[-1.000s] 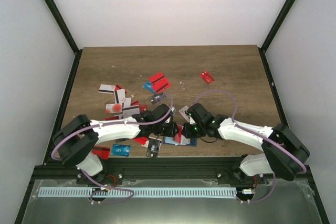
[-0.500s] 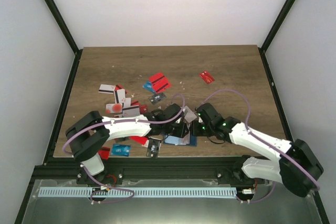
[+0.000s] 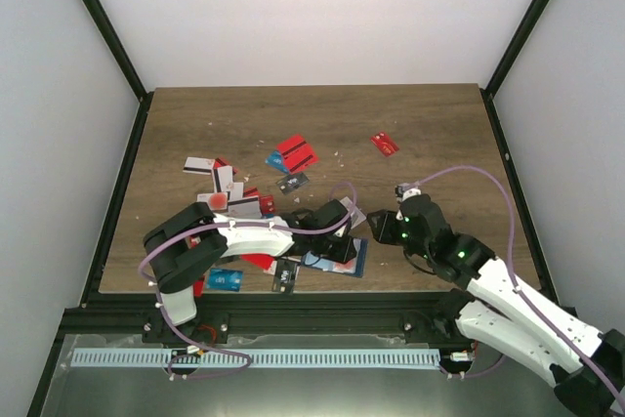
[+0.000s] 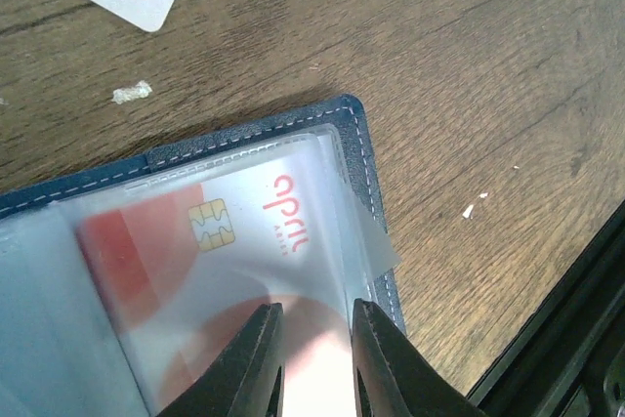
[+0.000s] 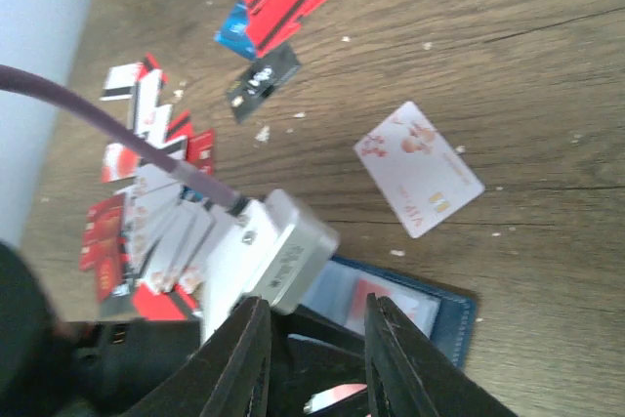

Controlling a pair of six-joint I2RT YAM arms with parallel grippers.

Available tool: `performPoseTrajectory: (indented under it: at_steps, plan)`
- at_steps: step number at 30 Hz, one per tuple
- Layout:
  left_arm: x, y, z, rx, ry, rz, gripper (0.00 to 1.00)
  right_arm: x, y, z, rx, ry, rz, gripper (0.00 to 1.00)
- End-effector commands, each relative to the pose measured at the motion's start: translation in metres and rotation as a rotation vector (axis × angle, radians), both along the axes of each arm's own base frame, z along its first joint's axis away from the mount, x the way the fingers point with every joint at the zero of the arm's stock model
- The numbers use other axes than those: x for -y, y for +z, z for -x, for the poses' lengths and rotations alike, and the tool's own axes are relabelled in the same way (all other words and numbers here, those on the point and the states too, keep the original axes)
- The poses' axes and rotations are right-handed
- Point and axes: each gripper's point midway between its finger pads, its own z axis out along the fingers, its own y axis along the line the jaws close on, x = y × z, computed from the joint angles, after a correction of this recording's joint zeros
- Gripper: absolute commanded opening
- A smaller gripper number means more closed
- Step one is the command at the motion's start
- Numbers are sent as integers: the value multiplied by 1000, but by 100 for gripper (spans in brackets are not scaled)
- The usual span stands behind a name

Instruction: Put the credit cards into the card holder

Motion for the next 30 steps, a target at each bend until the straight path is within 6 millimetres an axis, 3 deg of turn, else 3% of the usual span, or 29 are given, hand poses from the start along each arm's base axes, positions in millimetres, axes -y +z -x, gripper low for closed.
performPoseTrajectory:
  at_steps: [1, 8, 17, 21, 25, 30]
  plan:
    - [4, 6, 2, 18, -11, 27, 22, -17, 28, 8, -14, 45, -161, 29]
    - [-2, 47, 1, 66, 10, 102, 33, -47, -5, 24, -175, 171, -236, 28]
    - [-34, 73, -2, 126, 66, 45, 38, -81, -1, 30, -213, 302, -242, 27]
    - [-68, 71, 8, 115, 98, -38, 39, -99, -6, 39, -232, 375, -222, 27]
    - [-120, 55, 24, 87, 153, -178, 41, -116, -19, 50, -263, 414, -187, 27]
    - [-169, 28, 51, 1, 219, -275, 42, -131, -35, 64, -295, 430, -176, 27]
